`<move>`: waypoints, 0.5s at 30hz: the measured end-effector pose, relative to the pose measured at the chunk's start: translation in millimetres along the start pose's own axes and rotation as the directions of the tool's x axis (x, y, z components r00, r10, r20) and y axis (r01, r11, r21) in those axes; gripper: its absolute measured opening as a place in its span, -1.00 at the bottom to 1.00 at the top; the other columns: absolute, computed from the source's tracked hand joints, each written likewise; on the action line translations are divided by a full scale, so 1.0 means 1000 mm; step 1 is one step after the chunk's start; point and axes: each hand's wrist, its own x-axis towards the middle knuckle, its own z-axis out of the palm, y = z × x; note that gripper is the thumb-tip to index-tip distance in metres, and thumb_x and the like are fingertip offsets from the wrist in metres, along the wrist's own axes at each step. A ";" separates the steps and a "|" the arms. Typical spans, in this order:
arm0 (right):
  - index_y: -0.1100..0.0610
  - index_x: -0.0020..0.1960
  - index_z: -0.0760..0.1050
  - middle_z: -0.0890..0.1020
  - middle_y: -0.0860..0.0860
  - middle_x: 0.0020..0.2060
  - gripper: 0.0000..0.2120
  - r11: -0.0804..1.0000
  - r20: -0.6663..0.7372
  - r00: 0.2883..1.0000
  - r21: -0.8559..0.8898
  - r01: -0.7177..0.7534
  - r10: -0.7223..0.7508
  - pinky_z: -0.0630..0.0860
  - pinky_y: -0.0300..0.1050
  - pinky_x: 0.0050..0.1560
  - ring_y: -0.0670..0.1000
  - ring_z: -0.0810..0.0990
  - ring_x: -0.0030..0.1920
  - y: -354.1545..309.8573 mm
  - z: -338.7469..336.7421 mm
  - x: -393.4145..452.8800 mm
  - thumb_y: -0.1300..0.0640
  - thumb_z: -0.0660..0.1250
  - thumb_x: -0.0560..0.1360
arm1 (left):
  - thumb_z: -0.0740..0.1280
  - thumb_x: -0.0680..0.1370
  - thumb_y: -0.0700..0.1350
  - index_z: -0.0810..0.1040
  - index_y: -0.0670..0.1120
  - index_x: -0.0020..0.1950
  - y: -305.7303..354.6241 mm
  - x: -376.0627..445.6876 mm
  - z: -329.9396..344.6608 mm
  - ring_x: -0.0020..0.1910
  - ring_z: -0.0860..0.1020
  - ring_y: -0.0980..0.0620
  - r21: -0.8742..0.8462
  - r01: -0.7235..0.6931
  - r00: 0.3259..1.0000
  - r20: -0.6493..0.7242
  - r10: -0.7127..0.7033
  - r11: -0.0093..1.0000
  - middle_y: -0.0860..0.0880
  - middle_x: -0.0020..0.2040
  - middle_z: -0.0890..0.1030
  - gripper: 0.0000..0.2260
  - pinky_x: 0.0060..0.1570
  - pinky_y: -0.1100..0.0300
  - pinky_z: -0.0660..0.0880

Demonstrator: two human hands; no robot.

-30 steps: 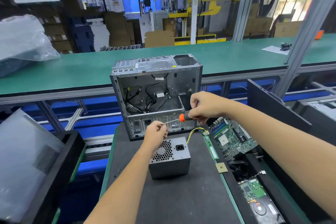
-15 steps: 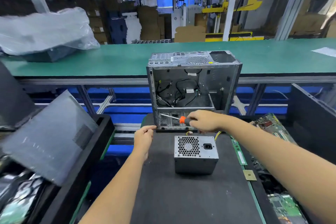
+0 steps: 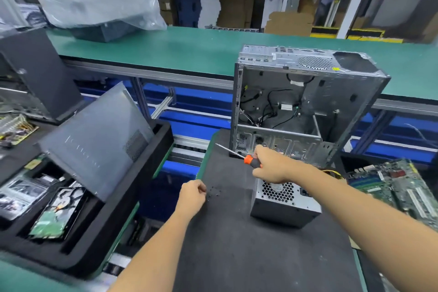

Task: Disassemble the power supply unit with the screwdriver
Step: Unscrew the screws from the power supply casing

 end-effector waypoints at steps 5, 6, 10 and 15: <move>0.09 -0.09 0.25 0.36 0.04 -0.29 -0.84 1.000 0.035 0.999 -0.011 0.011 -0.010 0.22 -0.06 -0.33 0.02 0.29 -0.34 0.003 0.009 0.007 0.12 0.25 0.49 | 0.42 0.47 -0.25 0.54 -0.03 -0.25 -0.009 0.000 0.008 -0.34 0.49 0.20 0.040 0.064 0.998 -0.016 -0.063 0.997 0.09 -0.31 0.55 -0.83 -0.37 0.40 0.33; 0.09 -0.09 0.26 0.36 0.04 -0.30 -0.84 1.000 0.037 0.999 -0.004 0.013 -0.013 0.22 -0.07 -0.33 0.02 0.28 -0.35 0.003 0.009 0.007 0.13 0.25 0.48 | 0.42 0.47 -0.26 0.54 -0.02 -0.26 -0.009 0.002 0.009 -0.36 0.48 0.22 0.029 0.064 0.998 -0.009 -0.064 0.998 0.10 -0.34 0.54 -0.82 -0.41 0.43 0.31; 0.05 -0.12 0.24 0.36 0.05 -0.27 -0.84 0.999 0.065 0.997 0.018 0.032 -0.033 0.23 -0.08 -0.31 0.02 0.28 -0.33 0.004 0.007 0.007 0.14 0.25 0.48 | 0.41 0.45 -0.30 0.58 -0.05 -0.26 -0.006 0.004 0.006 -0.37 0.50 0.22 0.000 0.067 0.997 0.025 -0.067 0.998 0.09 -0.37 0.57 -0.82 -0.44 0.49 0.31; 0.07 -0.09 0.27 0.40 0.03 -0.28 -0.85 1.000 0.072 0.997 -0.002 0.015 -0.015 0.24 -0.11 -0.35 0.00 0.32 -0.35 0.002 0.007 0.006 0.16 0.26 0.48 | 0.36 0.43 -0.34 0.58 -0.04 -0.28 -0.001 0.004 0.005 -0.27 0.57 0.12 -0.021 0.074 0.996 0.044 -0.073 0.997 0.05 -0.32 0.60 -0.79 -0.35 0.45 0.37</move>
